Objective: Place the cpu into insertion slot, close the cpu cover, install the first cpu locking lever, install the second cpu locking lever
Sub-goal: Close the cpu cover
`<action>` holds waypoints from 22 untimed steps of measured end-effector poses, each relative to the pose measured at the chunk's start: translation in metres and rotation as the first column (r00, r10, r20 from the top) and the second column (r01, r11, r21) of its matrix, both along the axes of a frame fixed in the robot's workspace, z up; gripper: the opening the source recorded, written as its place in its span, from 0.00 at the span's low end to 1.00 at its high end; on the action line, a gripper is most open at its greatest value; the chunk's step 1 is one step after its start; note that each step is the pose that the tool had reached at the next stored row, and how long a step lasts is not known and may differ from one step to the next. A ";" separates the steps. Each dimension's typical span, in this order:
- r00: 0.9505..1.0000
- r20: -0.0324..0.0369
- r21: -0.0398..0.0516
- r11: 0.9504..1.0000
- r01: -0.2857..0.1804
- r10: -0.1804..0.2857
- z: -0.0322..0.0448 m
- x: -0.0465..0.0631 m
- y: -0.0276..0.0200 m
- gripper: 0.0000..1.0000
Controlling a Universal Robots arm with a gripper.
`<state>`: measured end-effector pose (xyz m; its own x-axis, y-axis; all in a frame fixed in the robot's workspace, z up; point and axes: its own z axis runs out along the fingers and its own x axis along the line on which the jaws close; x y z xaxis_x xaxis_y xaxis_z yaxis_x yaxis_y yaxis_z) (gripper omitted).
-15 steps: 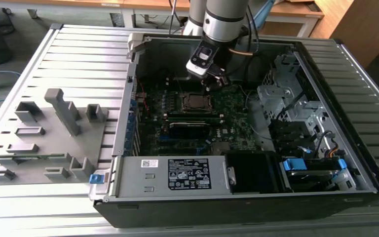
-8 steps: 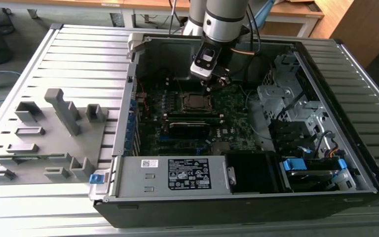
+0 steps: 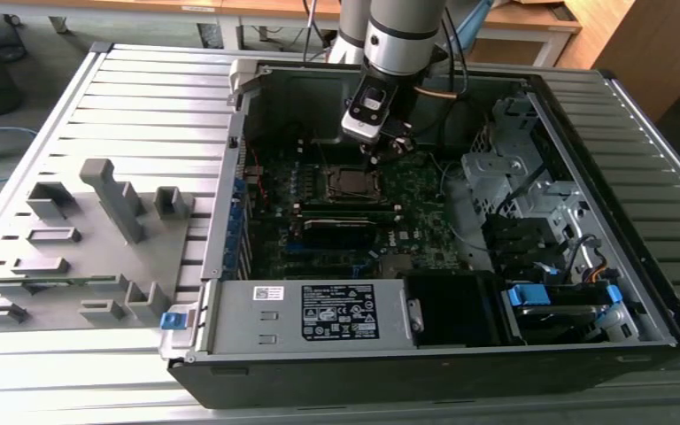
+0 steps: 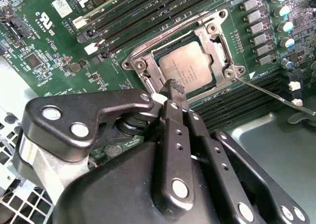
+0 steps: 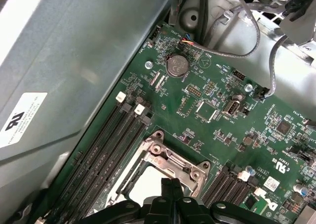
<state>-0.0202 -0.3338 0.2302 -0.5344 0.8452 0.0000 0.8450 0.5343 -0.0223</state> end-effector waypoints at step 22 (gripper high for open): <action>0.988 0.000 0.000 0.988 -0.152 0.152 -0.0002 0.000 0.0000 0.11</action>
<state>-0.0202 -0.3338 0.2300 -0.6569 0.7540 0.0000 0.7538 0.6568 -0.0224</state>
